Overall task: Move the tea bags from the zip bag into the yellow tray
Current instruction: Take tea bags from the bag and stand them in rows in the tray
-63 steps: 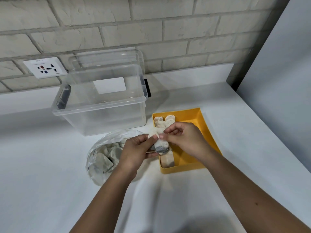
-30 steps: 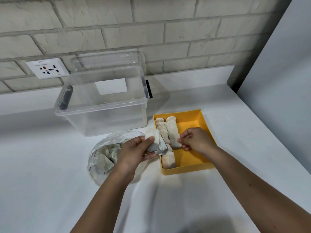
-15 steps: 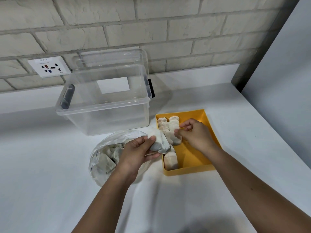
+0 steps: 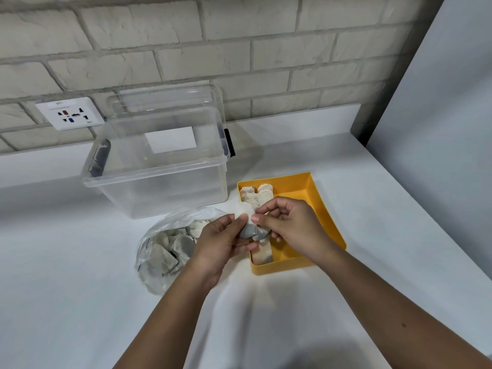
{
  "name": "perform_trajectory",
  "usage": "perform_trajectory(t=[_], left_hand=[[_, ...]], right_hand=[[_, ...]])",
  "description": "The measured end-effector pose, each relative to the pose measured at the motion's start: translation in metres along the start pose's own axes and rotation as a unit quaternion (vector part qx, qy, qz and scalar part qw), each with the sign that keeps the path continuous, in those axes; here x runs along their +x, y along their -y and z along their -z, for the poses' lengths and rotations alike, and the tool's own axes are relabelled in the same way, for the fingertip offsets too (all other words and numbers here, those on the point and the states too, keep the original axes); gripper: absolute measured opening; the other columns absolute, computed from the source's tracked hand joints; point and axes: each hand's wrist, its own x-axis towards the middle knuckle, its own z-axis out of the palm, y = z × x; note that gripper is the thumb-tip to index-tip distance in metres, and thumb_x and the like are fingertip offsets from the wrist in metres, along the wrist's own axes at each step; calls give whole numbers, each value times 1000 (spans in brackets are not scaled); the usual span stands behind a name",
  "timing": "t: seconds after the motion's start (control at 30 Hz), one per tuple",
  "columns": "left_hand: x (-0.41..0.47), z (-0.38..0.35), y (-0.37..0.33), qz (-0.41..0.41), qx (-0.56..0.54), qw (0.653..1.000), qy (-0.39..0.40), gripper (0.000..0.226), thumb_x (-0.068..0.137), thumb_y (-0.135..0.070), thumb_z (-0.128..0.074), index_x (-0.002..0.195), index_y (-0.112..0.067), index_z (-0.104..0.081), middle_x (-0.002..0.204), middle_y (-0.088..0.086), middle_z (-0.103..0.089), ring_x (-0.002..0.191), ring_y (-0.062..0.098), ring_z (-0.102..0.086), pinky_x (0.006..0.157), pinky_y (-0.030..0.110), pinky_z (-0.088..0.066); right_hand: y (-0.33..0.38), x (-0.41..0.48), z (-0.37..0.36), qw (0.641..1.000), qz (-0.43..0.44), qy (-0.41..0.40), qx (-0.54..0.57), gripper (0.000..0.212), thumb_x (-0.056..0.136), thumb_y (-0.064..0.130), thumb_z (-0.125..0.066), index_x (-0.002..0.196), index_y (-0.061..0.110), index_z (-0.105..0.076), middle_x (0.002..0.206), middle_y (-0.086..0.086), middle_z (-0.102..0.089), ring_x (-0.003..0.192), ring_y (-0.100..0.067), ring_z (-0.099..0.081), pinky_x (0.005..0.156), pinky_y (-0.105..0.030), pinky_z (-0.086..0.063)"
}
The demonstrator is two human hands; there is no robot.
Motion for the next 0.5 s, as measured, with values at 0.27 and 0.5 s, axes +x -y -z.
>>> perform_trajectory(t=[0.27, 0.5], left_hand=[[-6, 0, 0, -4, 2, 1000, 28, 16, 93, -23, -65, 97, -7, -70, 93, 13, -76, 79, 20, -74, 77, 32, -63], [-2, 0, 3, -9, 21, 1000, 14, 26, 83, -2, -74, 108, -5, -70, 98, 13, -77, 85, 18, -74, 78, 28, -61]], right_hand=[[1, 2, -1, 999, -21, 12, 31, 12, 86, 20, -72, 83, 11, -64, 64, -8, -63, 49, -14, -57, 49, -26, -48], [0, 7, -2, 992, -80, 29, 96, 13, 96, 18, -58, 90, 7, -56, 61, -8, -58, 49, -17, -56, 52, -27, -51]])
